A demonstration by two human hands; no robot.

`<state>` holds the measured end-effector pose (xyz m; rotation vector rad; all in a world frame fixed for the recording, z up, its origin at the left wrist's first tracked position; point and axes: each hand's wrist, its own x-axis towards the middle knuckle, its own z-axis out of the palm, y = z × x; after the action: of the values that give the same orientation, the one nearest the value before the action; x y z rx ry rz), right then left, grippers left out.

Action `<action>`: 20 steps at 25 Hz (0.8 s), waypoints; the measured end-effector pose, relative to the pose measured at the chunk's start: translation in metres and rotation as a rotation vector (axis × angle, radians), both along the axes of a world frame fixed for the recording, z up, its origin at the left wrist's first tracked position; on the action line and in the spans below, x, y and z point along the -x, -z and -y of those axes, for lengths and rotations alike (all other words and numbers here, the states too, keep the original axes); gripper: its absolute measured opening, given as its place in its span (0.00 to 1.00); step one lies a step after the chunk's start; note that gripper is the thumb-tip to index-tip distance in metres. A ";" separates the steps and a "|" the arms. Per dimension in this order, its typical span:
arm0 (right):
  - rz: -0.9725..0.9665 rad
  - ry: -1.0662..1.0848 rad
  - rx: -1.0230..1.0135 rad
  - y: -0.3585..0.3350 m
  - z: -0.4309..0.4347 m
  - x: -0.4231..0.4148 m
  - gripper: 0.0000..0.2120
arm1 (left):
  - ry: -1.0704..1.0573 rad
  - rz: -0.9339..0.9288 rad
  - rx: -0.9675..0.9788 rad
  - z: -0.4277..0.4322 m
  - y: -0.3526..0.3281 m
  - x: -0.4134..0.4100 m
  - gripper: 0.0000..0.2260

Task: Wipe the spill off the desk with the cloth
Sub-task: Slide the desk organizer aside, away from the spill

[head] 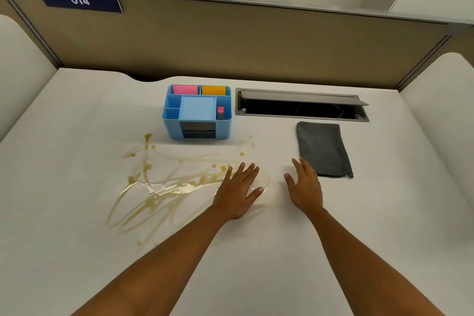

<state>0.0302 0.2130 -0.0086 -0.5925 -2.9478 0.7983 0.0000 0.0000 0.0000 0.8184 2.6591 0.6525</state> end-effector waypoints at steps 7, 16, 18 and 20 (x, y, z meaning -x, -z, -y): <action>0.107 -0.012 -0.075 0.013 -0.021 0.011 0.27 | -0.004 -0.038 0.096 -0.013 0.006 0.019 0.27; 0.155 -0.012 -0.156 0.019 -0.013 0.019 0.27 | -0.065 -0.114 0.168 0.002 0.004 0.044 0.28; 0.147 -0.021 -0.154 0.019 -0.013 0.018 0.27 | -0.126 -0.190 0.175 0.008 0.000 0.056 0.29; 0.135 -0.027 -0.144 0.019 -0.014 0.017 0.27 | -0.182 -0.263 0.169 0.018 -0.005 0.070 0.30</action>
<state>0.0134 0.2267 -0.0272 -0.6206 -3.1074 0.5630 -0.0699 -0.0179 0.0052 0.6604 3.0032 0.3734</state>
